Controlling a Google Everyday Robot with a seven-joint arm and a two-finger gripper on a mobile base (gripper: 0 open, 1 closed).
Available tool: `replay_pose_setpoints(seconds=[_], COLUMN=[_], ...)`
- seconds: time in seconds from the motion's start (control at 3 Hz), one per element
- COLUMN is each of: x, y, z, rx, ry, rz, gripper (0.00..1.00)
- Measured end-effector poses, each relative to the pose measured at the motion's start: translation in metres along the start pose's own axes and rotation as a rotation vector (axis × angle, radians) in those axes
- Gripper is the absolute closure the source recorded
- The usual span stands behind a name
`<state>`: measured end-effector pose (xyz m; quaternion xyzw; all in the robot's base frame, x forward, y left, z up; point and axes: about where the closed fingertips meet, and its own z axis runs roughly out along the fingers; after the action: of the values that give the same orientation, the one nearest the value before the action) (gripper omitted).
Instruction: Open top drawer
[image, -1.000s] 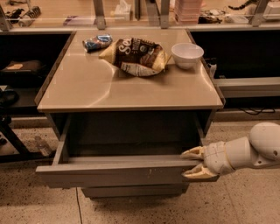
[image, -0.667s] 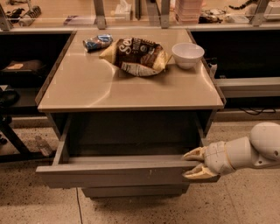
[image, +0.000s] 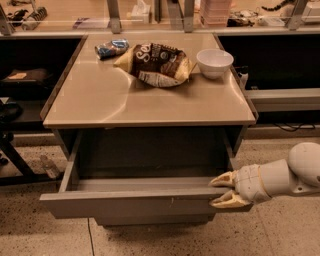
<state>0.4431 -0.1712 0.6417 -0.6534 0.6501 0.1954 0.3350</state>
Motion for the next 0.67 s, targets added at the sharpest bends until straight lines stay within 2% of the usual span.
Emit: replay_pose_setpoints(seconds=[0.67], x=[-0.0012], y=[0.0094], z=[-0.0014], rx=[-0.001], ry=[0.001], rz=[0.003], gripper=[1.0])
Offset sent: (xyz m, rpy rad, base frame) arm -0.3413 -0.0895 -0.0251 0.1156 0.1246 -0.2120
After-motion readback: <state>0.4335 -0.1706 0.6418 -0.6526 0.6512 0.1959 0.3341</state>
